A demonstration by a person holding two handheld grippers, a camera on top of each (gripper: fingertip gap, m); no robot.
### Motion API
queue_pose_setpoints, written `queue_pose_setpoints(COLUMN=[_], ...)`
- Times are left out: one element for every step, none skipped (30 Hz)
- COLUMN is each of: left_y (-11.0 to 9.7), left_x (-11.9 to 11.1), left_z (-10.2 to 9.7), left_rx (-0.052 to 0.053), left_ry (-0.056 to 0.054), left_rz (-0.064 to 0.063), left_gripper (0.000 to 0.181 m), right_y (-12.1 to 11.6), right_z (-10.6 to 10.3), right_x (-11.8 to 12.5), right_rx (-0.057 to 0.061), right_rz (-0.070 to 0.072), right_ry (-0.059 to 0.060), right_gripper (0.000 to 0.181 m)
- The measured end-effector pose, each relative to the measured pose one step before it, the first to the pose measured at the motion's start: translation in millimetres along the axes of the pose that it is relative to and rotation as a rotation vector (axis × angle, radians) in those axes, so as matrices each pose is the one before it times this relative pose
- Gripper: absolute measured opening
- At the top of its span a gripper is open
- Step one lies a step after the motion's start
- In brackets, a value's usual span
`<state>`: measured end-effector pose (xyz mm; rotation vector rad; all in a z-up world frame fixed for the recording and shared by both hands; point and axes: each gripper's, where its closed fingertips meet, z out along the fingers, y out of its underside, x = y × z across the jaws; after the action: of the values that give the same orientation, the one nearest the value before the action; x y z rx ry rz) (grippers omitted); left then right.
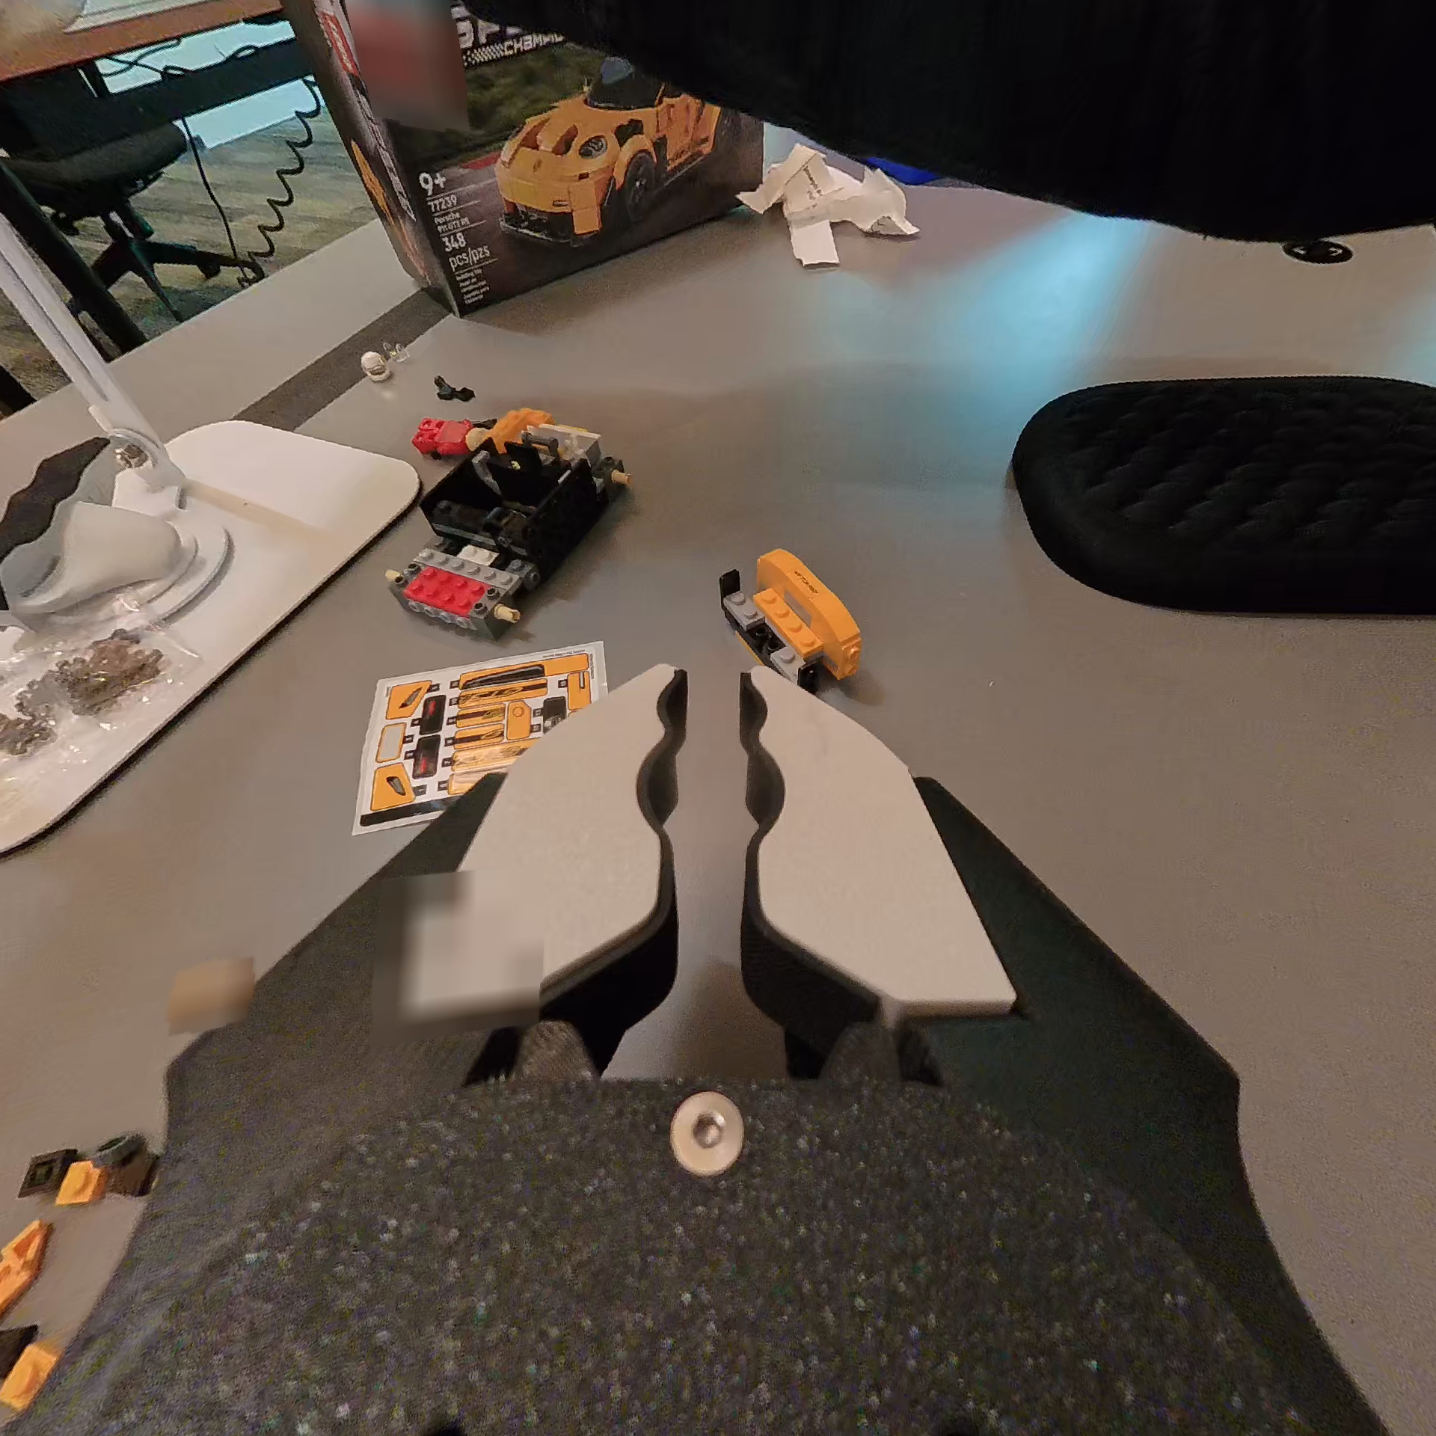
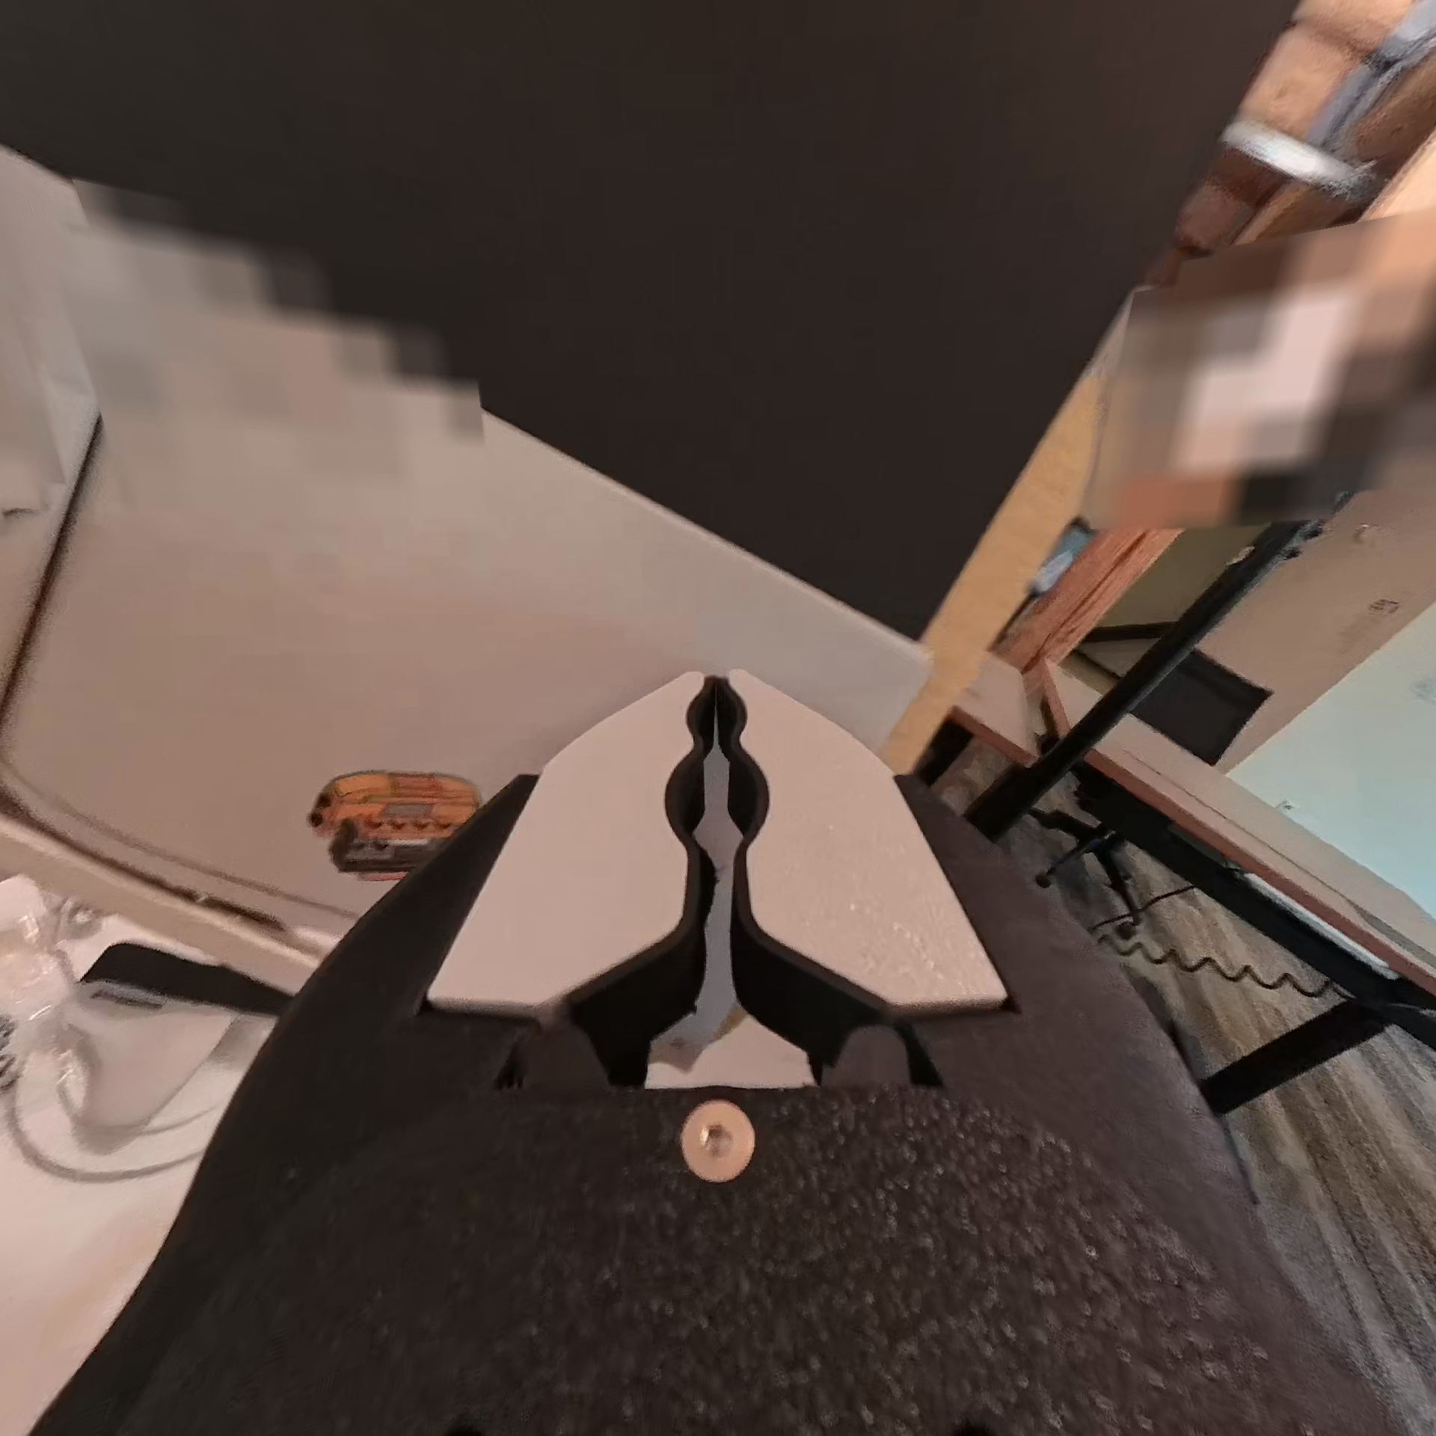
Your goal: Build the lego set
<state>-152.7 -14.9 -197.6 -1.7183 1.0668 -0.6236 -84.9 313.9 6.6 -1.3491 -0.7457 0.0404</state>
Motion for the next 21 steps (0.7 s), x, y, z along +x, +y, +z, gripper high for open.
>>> queue_pose_setpoints(left_y=[-0.03,0.00,0.10,0.09,0.19,0.25,-0.03,-0.23,-0.07,-0.09,0.02,0.18,0.25,0.16,0.01,0.16,0.19,0.08,-0.04,0.10,0.18], left_x=[-0.01,0.07,0.16,0.13,0.38,0.17,0.02,0.10,-0.07,-0.23,0.10,0.30,0.35,0.31,0.36,0.20,0.04,-0.15,-0.21,0.01,0.10], left_z=[-0.06,0.04,0.25,0.26,0.18,0.05,-0.19,-0.15,-0.13,-0.08,-0.05,0.07,0.03,0.10,0.10,0.08,0.10,-0.06,-0.08,-0.01,0.13], left_rx=[0.0007,-0.0001,-0.0010,-0.0009,-0.0018,-0.0018,-0.0002,0.0007,0.0003,0.0004,0.0002,-0.0009,-0.0016,-0.0012,-0.0007,-0.0010,-0.0014,-0.0004,0.0009,0.0003,-0.0012], left_ry=[0.0007,0.0008,0.0008,0.0008,0.0012,-0.0001,-0.0008,0.0006,0.0005,-0.0003,0.0016,0.0025,0.0015,0.0009,0.0013,0.0007,-0.0002,-0.0003,0.0000,0.0009,0.0010], left_rz=[-0.0011,-0.0006,0.0001,0.0005,0.0008,0.0021,0.0019,0.0000,-0.0006,-0.0012,-0.0024,-0.0019,0.0005,0.0018,0.0018,0.0012,0.0005,-0.0004,-0.0015,-0.0022,-0.0013], left_gripper=[0.012,0.012,0.013,0.013,0.013,0.013,0.012,0.012,0.012,0.012,0.012,0.013,0.013,0.013,0.013,0.013,0.013,0.013,0.013,0.013,0.013], right_y=[-5.62,-3.04,0.59,2.33,3.52,3.56,0.36,-0.25,-0.10,-0.34,-0.04,-0.09,-0.04,0.01,-0.06,-0.13,-0.30,-0.64,-1.41,-2.22,-0.26], right_z=[-3.11,-0.52,1.66,2.81,3.00,3.04,1.66,0.68,0.60,0.25,0.15,0.17,-0.18,-0.41,-0.40,-0.29,-0.44,-0.04,-0.68,-0.50,0.57], right_x=[6.84,4.74,3.53,-0.45,-3.13,-1.81,-2.67,-2.53,-1.93,-1.16,-1.00,-0.24,0.58,1.17,1.61,1.25,0.81,4.07,4.61,2.30,-0.13], right_rx=[0.0287,0.0092,-0.0148,-0.0183,-0.0191,-0.0156,0.0067,0.0053,0.0018,0.0049,0.0040,0.0026,0.0016,-0.0007,-0.0002,-0.0012,-0.0042,-0.0029,0.0015,0.0090,-0.0012], right_rz=[-0.0002,0.0111,0.0202,0.0154,0.0035,-0.0120,-0.0116,-0.0006,0.0013,-0.0032,-0.0003,0.0073,0.0074,0.0074,0.0056,0.0003,0.0022,0.0053,0.0013,0.0130,0.0212], right_ry=[0.0307,0.0082,-0.0013,-0.0221,-0.0275,-0.0068,-0.0055,-0.0056,-0.0021,0.0021,-0.0014,-0.0019,-0.0014,-0.0002,0.0003,-0.0021,-0.0007,0.0237,0.0193,-0.0013,-0.0131], right_gripper=[0.014,0.041,0.063,0.072,0.072,0.071,0.066,0.060,0.056,0.054,0.051,0.051,0.048,0.040,0.035,0.032,0.034,0.046,0.059,0.069,0.072])
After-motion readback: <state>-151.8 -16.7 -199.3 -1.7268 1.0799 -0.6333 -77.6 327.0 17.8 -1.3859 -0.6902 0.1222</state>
